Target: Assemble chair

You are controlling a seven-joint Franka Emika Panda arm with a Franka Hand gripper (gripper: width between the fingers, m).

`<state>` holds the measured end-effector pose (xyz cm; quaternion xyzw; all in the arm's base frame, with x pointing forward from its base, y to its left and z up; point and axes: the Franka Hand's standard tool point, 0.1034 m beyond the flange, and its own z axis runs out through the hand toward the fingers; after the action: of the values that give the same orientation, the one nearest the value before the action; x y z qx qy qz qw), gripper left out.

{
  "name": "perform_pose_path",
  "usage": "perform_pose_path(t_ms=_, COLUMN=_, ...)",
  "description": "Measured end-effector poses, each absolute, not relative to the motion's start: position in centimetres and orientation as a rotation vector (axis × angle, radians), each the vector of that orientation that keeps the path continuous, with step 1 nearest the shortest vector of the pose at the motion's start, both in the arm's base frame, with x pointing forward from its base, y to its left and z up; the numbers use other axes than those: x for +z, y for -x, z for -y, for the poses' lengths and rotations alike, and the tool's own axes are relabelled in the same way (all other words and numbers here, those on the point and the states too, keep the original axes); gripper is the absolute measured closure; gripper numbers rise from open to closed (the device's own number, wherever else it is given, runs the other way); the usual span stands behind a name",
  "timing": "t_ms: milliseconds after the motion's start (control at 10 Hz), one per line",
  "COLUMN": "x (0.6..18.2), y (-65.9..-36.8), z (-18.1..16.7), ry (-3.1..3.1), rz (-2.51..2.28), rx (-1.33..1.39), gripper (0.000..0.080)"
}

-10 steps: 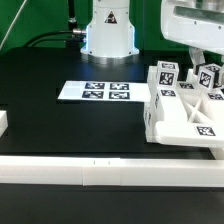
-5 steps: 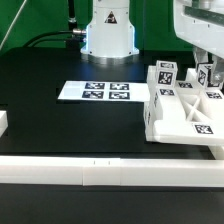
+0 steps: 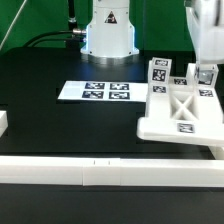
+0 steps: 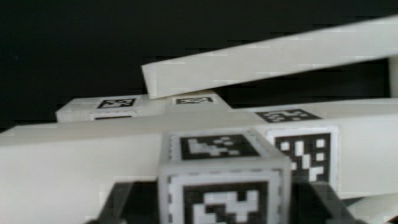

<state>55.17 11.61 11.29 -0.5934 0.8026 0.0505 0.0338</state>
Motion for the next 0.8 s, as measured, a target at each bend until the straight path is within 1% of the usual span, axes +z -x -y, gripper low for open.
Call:
perform_pose_path(t_ms=200, x=11.22, y=-55.08, z=-11.2, ry=1.714, rz=-2.548, rx=0.19, gripper=0.0515)
perform_pose_path(t_ms=500, x=11.26, y=-55.14, z=-12.03, ry=1.698, rz=-2.541, rx=0.194, gripper=0.0515)
perform_pose_path(t_ms=600, x=11.2, y=-55.1, z=-12.15, ry=1.728, rz=-2.519, rx=0.198, gripper=0.0406)
perform_pose_path(t_ms=700, x=11.3, y=-55.21, z=-12.13, ry=1.753, rz=-2.498, rx=0.196, gripper=0.0267)
perform_pose_path(t_ms=800, x=11.36, y=-55.28, z=-12.16, ry=1.766, rz=-2.486, rx=0.194, gripper=0.0187)
